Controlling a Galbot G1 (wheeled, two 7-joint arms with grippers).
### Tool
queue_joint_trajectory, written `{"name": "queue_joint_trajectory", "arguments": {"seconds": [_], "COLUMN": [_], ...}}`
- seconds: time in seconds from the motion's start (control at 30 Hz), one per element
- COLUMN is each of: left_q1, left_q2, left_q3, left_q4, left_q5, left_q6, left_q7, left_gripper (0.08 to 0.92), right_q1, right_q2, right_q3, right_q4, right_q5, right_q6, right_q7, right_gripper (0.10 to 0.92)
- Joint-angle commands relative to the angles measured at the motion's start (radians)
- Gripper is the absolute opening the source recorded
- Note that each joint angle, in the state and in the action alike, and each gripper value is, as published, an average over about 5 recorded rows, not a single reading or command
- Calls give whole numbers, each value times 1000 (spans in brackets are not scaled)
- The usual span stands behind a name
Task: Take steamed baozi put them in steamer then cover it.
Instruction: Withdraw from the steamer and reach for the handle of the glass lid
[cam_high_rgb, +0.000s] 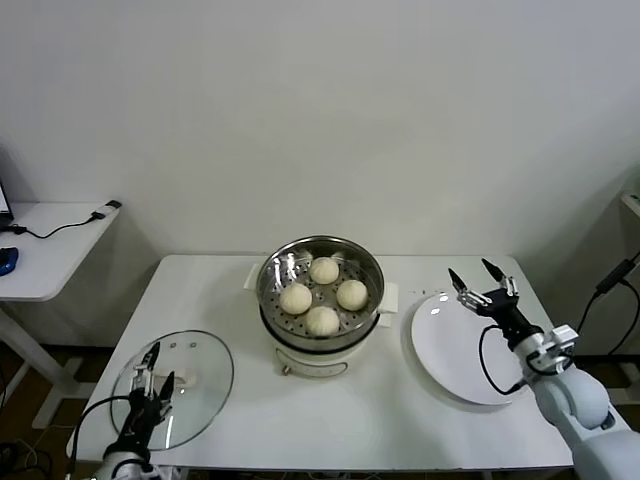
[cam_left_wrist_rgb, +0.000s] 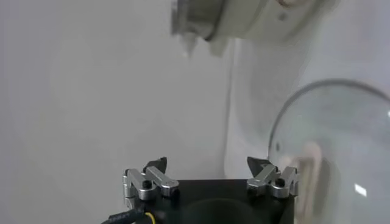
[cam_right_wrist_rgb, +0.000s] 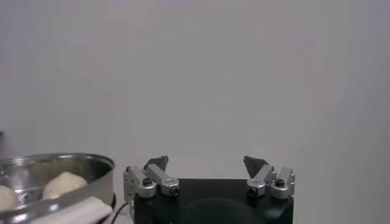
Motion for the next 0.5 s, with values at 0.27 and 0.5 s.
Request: {"name": "queue_joint_trajectory", "arguments": {"seconds": [0.27, 0.5], "left_q1": [-84, -158], "left_q2": [15, 19], "left_q3": [-17, -14], "left_q4": [261, 350], "left_q5": [194, 213], "left_q6": [-46, -45], "left_q7": [-129, -206], "left_gripper": [823, 823], "right_q1": [-110, -113], "right_q2": [86, 99], "right_q3": [98, 104], "right_q4": [-13, -14], "right_q5": [-101, -118], "right_q6": [10, 17], "right_q7": [-6, -3], "right_gripper": [823, 823]}}
